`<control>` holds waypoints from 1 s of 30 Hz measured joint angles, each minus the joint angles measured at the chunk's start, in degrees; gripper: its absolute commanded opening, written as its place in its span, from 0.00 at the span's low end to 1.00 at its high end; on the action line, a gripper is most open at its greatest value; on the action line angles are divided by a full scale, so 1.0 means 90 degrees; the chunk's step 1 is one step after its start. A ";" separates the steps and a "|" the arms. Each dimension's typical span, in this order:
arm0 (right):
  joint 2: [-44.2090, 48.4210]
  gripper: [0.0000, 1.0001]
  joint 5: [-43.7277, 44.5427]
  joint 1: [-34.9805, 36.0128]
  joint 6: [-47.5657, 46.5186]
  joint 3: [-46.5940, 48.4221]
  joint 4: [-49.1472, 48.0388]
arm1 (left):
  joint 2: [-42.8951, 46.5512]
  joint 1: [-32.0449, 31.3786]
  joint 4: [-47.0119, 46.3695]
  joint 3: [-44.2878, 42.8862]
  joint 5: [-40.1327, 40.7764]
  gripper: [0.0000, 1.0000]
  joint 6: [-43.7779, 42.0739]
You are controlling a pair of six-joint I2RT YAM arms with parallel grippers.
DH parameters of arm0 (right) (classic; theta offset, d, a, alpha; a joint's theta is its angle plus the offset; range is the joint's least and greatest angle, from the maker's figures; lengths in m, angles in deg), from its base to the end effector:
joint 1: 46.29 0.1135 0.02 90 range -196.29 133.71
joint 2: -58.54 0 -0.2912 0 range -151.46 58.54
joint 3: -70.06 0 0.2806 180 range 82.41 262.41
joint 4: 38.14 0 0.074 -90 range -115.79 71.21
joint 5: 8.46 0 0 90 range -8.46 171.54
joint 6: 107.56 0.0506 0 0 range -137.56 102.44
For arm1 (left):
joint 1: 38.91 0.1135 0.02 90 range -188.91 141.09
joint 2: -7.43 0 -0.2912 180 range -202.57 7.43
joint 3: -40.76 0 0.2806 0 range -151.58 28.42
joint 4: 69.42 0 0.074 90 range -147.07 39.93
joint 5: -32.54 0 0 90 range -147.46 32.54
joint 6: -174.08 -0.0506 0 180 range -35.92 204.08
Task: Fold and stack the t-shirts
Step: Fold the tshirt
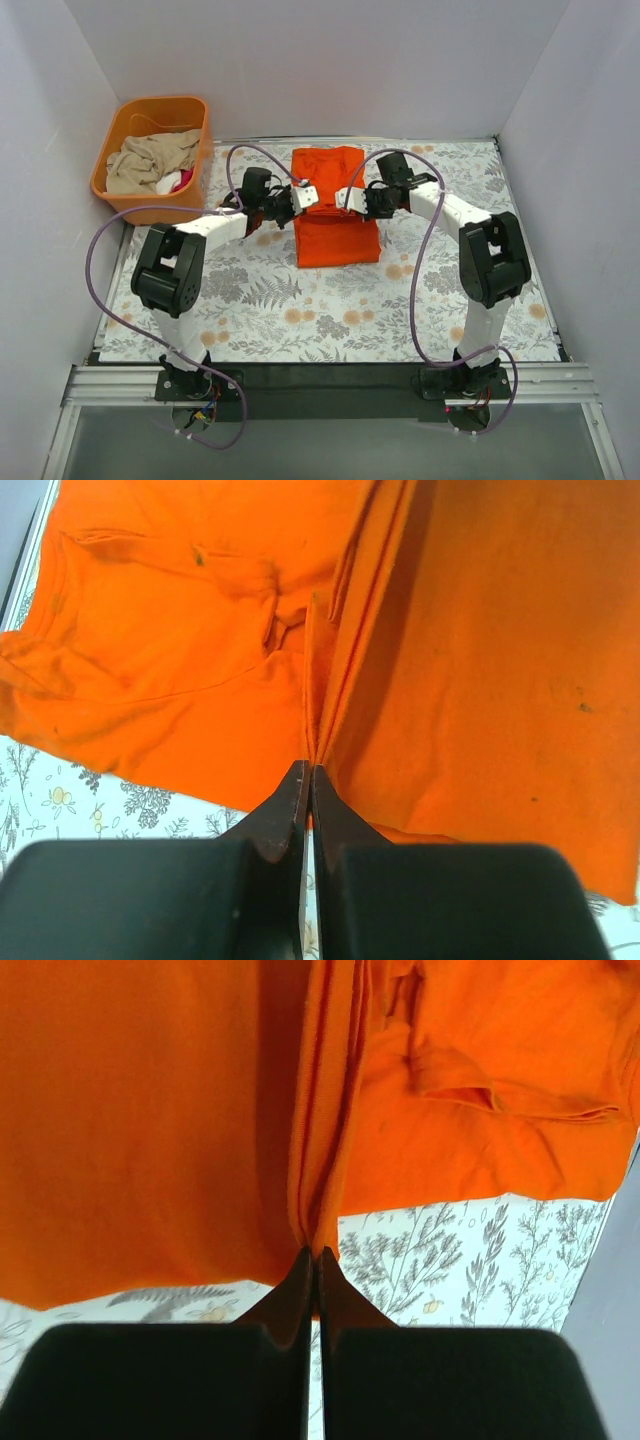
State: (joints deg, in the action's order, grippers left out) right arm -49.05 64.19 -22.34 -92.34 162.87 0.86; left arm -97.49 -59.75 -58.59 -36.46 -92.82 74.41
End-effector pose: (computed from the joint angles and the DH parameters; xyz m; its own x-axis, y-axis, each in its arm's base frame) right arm 0.4066 0.1971 0.2208 0.3357 -0.8587 -0.3873 -0.8554 -0.1058 -0.5070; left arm 0.3948 -0.1816 0.1926 -0.4541 0.3194 -0.8317 0.8009 0.5554 -0.2240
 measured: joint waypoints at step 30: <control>-0.1494 0.69 0.0189 -0.0194 0.0529 0.1314 -0.0282 | -0.0862 0.0362 -0.0170 -0.0522 0.0243 0.40 0.0032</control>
State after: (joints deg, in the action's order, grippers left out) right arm -62.49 65.90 -24.09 -87.58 174.70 -1.67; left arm -105.25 -56.50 -60.12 -41.16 -90.63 74.70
